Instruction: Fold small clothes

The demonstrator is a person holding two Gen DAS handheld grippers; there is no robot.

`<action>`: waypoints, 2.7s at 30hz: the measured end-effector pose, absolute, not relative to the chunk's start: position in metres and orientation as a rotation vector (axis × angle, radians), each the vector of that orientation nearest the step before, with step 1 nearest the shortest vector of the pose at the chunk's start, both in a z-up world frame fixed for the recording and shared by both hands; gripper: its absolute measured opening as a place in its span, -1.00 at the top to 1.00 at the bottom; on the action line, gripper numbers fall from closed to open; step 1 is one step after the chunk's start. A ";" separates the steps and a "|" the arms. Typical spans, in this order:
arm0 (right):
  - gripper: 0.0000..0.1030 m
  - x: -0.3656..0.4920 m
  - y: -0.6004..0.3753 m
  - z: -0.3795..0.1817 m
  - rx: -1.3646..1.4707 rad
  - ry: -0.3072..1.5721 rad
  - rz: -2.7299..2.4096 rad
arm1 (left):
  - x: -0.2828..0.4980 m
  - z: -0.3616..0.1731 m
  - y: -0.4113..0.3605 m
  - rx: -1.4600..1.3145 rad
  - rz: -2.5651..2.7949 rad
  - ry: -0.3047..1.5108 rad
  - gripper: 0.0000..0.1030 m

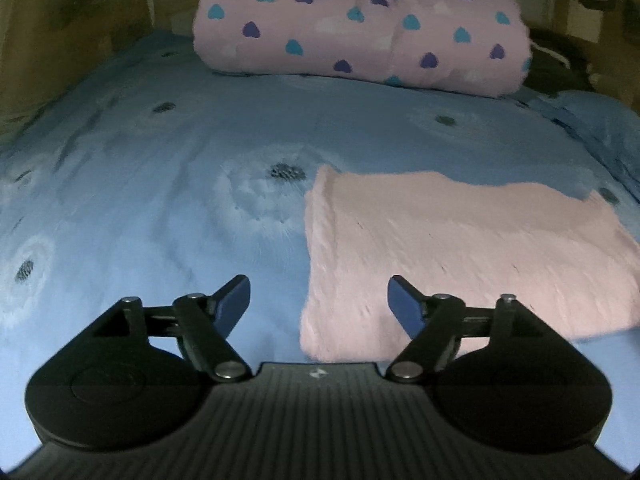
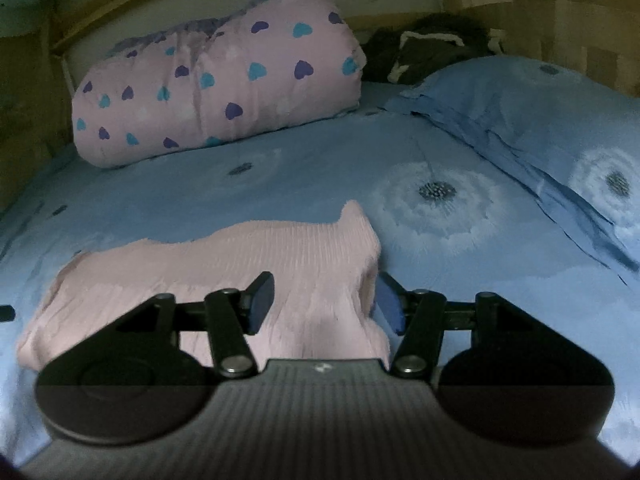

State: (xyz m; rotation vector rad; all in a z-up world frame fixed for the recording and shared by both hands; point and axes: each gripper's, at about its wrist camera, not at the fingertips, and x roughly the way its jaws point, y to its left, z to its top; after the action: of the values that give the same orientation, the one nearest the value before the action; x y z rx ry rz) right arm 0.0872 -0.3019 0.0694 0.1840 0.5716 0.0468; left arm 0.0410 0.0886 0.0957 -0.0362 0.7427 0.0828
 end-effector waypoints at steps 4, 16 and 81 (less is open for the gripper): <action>-0.22 0.074 -0.305 0.063 0.185 0.589 0.018 | 0.031 0.086 0.082 0.002 0.052 0.751 -0.57; -0.19 0.081 -0.332 0.004 0.429 0.700 -0.027 | 0.069 0.044 0.104 -0.118 0.030 0.818 -0.61; 0.45 0.138 -0.259 0.061 0.620 0.522 0.274 | 0.069 0.048 0.107 -0.167 -0.041 0.835 -0.67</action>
State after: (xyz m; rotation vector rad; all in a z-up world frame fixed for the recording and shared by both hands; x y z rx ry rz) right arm 0.1381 -0.2588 0.0607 0.6198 0.5225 0.2745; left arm 0.0692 0.1066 0.0482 -0.1666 0.8353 -0.0405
